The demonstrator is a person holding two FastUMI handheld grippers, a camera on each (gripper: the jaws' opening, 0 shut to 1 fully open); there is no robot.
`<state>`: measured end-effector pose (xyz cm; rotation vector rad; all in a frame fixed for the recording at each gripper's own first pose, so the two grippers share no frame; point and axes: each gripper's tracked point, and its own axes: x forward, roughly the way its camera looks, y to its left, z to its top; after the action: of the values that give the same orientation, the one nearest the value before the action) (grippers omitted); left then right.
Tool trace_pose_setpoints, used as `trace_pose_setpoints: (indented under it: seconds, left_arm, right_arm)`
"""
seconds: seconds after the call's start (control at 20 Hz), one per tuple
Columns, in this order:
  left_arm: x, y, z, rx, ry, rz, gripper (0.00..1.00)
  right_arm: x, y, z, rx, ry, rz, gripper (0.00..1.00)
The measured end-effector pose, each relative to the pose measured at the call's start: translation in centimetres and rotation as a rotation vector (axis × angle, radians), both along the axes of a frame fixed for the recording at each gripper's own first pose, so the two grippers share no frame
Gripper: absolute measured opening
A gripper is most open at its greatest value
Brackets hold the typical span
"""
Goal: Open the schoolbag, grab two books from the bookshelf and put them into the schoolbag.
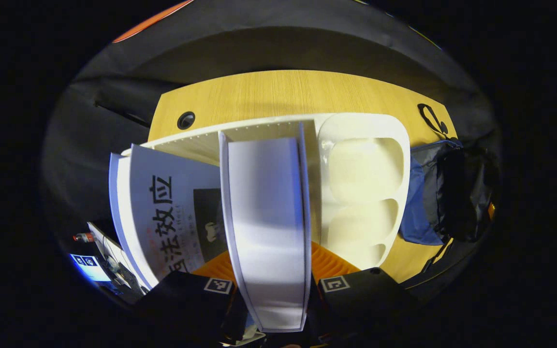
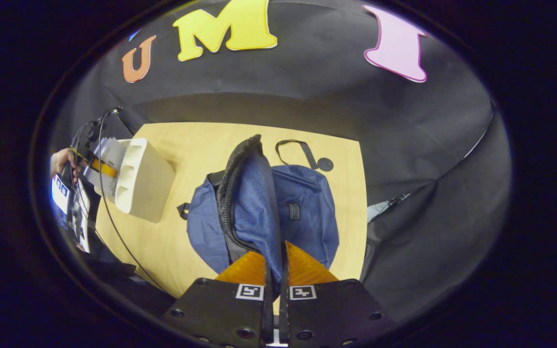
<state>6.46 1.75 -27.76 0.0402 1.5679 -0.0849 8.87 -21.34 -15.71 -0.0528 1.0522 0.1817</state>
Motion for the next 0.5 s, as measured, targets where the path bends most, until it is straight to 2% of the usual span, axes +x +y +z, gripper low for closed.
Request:
trace_pose_setpoints:
  seconds: [0.1,0.15,0.3,0.5]
  left_arm:
    - [-0.2,-0.2,0.2,-0.006,0.002,0.013,0.49]
    - [-0.4,-0.1,0.5,-0.007,-0.004,0.021,0.53]
    - [-0.9,1.1,2.3,0.034,-0.039,0.007,0.48]
    - [-3.0,1.0,5.9,-0.038,-0.080,0.041,0.48]
  right_arm:
    - [-0.3,0.5,0.2,-0.001,-0.001,0.004,0.05]
    - [-0.3,0.6,0.0,-0.005,0.001,0.008,0.05]
    - [-0.4,1.0,0.0,-0.001,0.004,0.014,0.05]
    - [-0.6,1.1,0.0,-0.008,0.016,0.035,0.05]
